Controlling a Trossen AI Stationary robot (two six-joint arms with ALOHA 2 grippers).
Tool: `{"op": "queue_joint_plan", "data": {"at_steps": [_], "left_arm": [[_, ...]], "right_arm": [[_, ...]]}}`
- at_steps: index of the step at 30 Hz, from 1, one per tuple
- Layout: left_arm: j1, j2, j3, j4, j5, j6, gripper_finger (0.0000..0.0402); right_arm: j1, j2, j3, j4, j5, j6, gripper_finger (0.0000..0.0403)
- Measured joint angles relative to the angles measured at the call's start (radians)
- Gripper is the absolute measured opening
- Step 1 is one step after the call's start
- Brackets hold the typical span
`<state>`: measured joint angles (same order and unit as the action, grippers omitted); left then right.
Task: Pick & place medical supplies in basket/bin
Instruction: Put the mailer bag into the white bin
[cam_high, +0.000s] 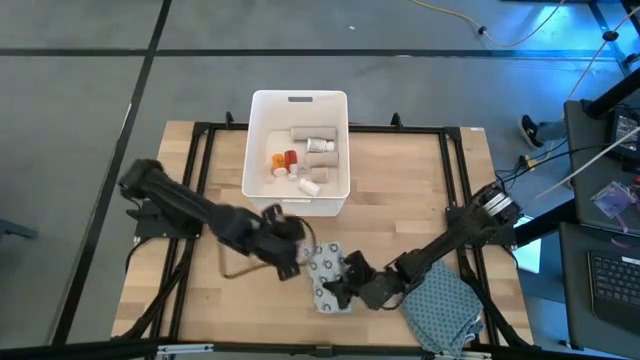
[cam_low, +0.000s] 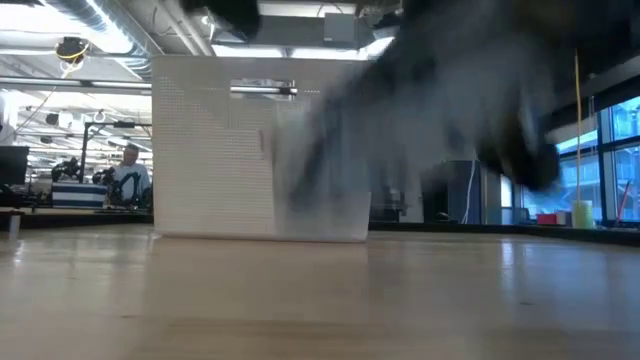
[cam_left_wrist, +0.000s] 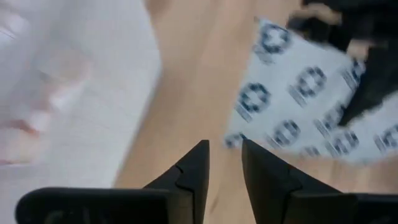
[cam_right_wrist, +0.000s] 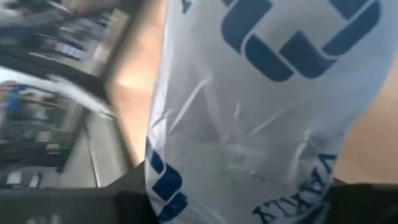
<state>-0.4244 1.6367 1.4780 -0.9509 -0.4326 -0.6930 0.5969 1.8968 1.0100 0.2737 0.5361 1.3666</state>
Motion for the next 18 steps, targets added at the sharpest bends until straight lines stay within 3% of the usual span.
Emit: {"op": "queue_joint_plan", "data": {"at_steps": [6,11,16,18], "left_arm": [[-0.030,-0.227,0.000,-0.001,-0.189,0.000,0.0089],[-0.041,-0.358,0.000,-0.003,-0.231,0.000,0.0085],[-0.041,-0.438,0.000,-0.003,-0.231,0.026,0.0082],[-0.041,-0.462,0.000,-0.003,-0.230,0.070,0.0082]], "right_arm": [[-0.023,-0.220,0.003,-0.010,0.044,-0.358,0.0159],[-0.079,-0.420,0.052,-0.095,0.095,-0.642,0.0159],[-0.211,-0.512,0.267,-0.341,0.093,-0.925,0.0159],[-0.293,-0.505,0.390,-0.480,0.044,-1.006,0.0159]]}}
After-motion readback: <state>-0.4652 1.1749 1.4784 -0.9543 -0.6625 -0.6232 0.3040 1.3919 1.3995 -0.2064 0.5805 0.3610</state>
